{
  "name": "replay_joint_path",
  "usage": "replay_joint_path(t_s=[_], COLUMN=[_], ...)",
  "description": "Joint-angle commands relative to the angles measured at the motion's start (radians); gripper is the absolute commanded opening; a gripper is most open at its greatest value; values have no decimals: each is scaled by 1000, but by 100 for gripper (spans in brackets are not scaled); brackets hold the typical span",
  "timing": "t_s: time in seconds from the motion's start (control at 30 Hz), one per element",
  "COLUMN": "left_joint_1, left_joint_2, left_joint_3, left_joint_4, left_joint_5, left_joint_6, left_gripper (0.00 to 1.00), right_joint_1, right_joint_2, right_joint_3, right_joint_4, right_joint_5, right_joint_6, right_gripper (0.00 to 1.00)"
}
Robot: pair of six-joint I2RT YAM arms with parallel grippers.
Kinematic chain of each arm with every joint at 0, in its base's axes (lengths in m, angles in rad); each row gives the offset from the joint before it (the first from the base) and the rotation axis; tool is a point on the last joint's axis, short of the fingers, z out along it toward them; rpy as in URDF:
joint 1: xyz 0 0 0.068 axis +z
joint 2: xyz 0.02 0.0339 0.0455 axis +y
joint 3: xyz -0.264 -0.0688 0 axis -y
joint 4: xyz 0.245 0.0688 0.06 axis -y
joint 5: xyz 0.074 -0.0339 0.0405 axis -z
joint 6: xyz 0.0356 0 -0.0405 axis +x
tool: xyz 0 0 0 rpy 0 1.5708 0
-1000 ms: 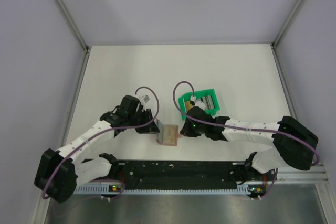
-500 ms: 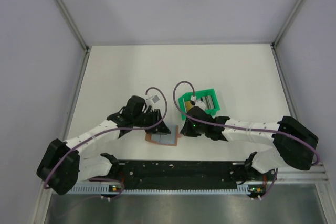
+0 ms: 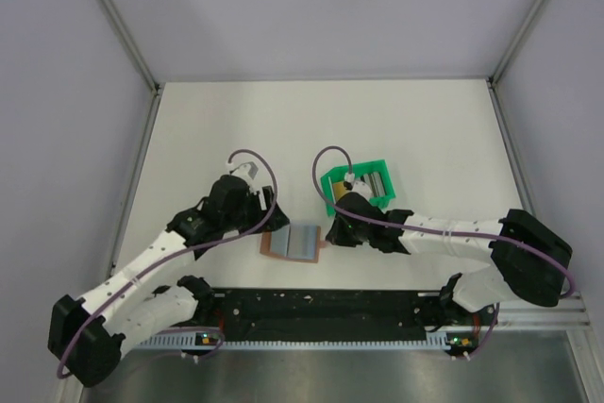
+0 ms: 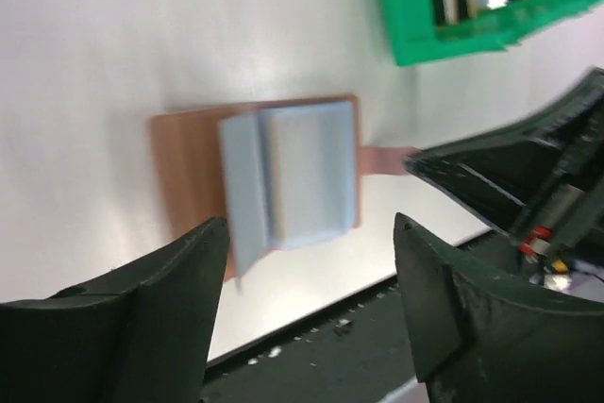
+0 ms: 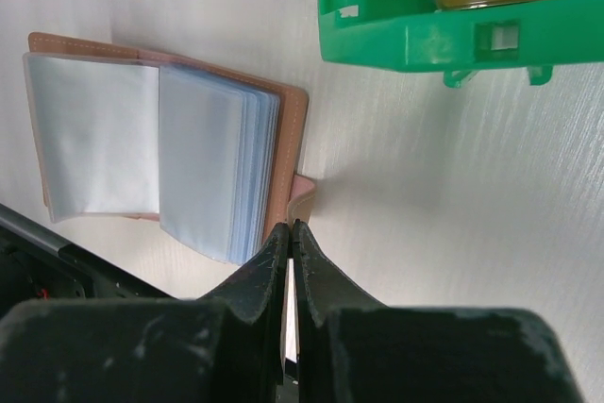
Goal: Put the credit cards into the card holder
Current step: Close the card holder at the center of the board.
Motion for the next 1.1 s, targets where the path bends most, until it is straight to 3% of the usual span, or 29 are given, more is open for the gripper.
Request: replay_joint_path(t_s=[0.0, 0.17, 0.5, 0.7, 1.07], left_joint_1=[23, 46, 121, 126, 124], left_joint_2=[-47, -11, 43, 20, 55], left_joint_3=[9, -42, -220, -249, -228], left_joint_4=[-172, -125, 189, 308, 388], left_joint_5=[-298, -243, 113, 207, 333], left_joint_6=[-11, -24, -113, -156, -126], left_gripper=[78, 83, 84, 82, 58], right_joint_1=[9, 11, 11, 11, 11], right_joint_2=[-12, -4, -2, 1, 16], right_joint_3=[0, 3, 9, 9, 15], right_joint_4=[6, 7, -1, -1, 1], right_joint_5=[15, 9, 7, 6, 1], right_joint_6=[7, 7, 2, 2, -3], right_gripper=[0, 0, 0, 0, 0])
